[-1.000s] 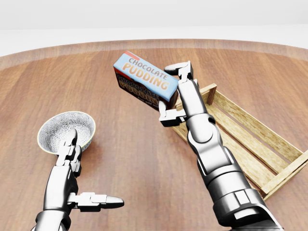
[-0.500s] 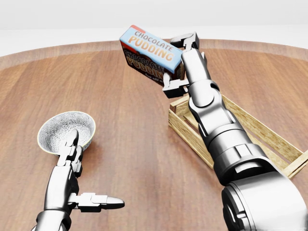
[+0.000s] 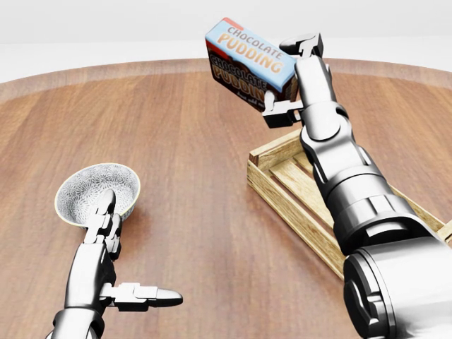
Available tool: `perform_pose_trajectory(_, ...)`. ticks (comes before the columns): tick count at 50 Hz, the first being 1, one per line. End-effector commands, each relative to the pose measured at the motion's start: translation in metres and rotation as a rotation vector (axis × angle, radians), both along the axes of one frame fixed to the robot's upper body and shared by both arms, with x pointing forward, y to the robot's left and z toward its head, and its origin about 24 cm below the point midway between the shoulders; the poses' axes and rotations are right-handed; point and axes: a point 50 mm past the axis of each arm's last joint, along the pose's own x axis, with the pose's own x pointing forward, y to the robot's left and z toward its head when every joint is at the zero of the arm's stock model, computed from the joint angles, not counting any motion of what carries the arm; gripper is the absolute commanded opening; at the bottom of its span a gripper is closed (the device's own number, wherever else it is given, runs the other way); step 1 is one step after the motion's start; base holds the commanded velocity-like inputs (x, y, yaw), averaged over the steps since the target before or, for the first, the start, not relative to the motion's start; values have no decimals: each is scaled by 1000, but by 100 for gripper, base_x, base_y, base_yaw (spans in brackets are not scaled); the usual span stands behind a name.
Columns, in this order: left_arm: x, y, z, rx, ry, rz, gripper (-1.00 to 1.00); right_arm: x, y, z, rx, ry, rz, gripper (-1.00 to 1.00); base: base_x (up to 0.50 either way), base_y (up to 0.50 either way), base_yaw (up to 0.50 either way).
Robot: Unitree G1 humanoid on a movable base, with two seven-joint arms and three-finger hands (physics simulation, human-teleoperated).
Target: Pick up the chocolate pudding and put it in the tray.
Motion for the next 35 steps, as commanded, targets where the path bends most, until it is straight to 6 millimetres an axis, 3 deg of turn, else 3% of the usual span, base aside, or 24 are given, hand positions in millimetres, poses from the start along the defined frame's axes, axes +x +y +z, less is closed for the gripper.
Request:
perform_pose_trajectory(1, 1, 0, 2, -14, -12, -6, 100, 0, -21, -1, 52, 2, -56, -100, 0, 0, 0)
perform_pose_trajectory(24, 0, 0, 2, -18, -9, -6, 100, -7, -54, -22, 62, 54, -138, -100, 0, 0, 0)
perform_pose_trajectory(35, 0, 0, 2, -19, -7, -6, 100, -11, -56, -39, 87, 94, -156, -100, 0, 0, 0)
